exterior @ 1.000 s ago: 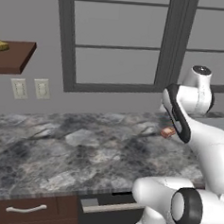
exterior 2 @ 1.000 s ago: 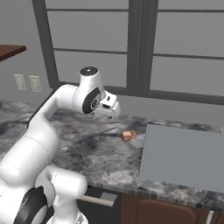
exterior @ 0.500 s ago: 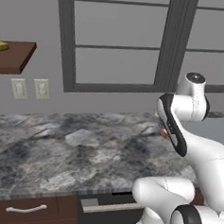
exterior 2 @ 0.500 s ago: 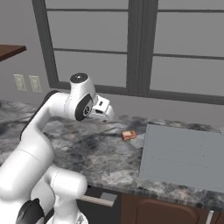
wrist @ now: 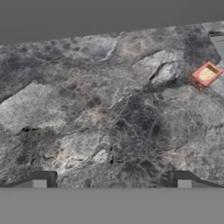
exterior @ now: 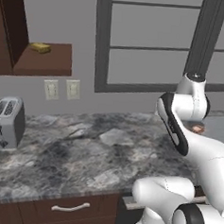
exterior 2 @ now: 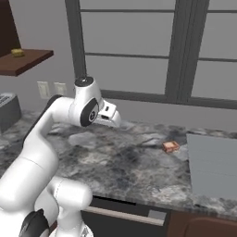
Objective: Locate and retrieve the sponge and bar soap from the cabinet. Place them next to the sink.
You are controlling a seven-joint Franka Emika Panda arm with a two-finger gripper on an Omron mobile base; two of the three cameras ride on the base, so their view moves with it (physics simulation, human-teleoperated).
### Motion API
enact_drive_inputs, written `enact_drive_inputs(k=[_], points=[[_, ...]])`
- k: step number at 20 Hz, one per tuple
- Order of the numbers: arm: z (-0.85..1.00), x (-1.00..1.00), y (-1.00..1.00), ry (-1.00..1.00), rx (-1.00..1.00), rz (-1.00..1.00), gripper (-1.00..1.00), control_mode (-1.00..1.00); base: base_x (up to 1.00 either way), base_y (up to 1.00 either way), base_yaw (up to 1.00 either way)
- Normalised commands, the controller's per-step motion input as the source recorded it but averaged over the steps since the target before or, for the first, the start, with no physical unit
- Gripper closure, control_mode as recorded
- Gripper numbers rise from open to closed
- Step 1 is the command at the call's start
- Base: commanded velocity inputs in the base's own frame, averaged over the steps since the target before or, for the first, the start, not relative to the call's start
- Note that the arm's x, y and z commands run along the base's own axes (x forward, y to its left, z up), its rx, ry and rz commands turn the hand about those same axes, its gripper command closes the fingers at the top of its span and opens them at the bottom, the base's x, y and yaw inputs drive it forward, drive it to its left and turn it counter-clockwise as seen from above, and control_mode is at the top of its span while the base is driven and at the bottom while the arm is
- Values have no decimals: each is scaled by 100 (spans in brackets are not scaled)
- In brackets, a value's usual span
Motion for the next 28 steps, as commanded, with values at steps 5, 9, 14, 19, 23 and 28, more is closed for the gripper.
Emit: enact_drive_inputs(k=[5, 9, 14, 19, 23, 28], points=[[0, 0, 0, 0, 0, 0, -100, 100, -4, 65, 0], [0, 0, 0, 0, 0, 0, -100, 100, 0, 57, 0], [0, 0, 0, 0, 0, 0, -100, 100, 0, 65, 0], [0, 0, 0, 0, 0, 0, -100, 100, 0, 52, 0], [0, 0, 0, 0, 0, 0, -100, 100, 0, 15, 1], [0, 0, 0, 0, 0, 0, -100, 100, -3, 3, 3]])
